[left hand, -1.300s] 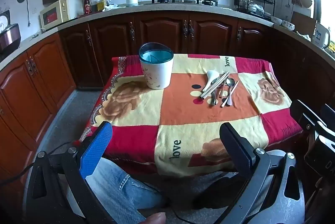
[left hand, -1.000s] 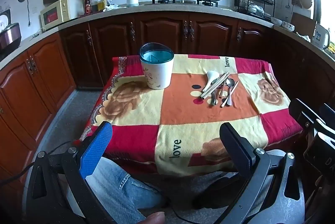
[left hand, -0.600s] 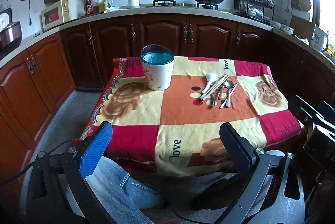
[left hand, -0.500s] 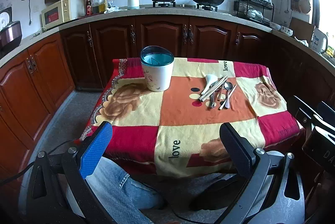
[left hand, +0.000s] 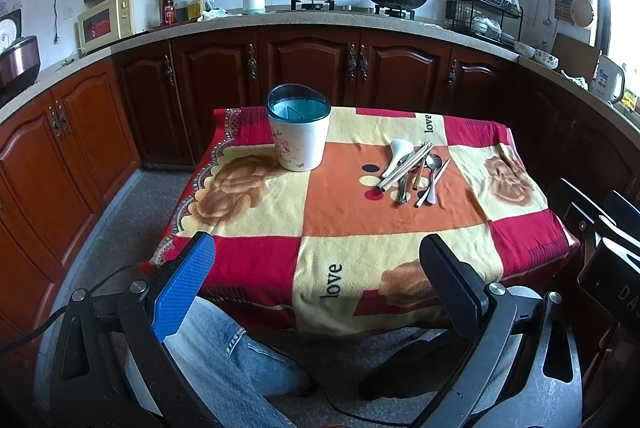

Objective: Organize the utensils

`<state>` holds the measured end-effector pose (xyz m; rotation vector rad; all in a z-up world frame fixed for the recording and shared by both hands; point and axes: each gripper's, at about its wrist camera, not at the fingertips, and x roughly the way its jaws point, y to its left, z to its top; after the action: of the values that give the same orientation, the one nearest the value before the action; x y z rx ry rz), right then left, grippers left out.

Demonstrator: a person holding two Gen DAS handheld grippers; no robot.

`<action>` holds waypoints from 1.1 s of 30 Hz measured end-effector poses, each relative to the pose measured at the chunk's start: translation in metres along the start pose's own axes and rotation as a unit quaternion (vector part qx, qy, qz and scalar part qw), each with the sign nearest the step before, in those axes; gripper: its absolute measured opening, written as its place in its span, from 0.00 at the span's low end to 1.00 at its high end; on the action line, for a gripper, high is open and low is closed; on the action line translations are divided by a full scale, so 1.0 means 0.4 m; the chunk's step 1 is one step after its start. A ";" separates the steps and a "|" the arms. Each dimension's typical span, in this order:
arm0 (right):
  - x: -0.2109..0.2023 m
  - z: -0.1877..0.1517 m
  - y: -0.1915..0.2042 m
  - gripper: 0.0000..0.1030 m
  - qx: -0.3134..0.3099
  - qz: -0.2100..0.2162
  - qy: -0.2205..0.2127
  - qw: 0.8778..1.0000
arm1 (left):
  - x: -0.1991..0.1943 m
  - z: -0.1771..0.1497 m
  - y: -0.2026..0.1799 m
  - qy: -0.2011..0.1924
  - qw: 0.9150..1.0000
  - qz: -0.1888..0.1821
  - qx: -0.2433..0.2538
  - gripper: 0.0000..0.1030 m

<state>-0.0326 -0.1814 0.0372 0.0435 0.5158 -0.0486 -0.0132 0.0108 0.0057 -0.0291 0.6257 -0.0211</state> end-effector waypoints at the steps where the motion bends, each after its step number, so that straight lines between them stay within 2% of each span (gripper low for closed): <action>1: 0.000 0.000 0.001 1.00 0.000 0.001 0.000 1.000 | 0.000 -0.001 0.000 0.000 1.000 0.000 0.000 1.00; 33: -0.003 0.000 -0.001 0.99 0.001 0.003 0.002 1.000 | 0.000 -0.005 0.001 0.003 1.000 -0.001 -0.002 1.00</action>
<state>-0.0337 -0.1819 0.0380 0.0467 0.5202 -0.0427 -0.0143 0.0111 0.0042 -0.0341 0.6315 -0.0209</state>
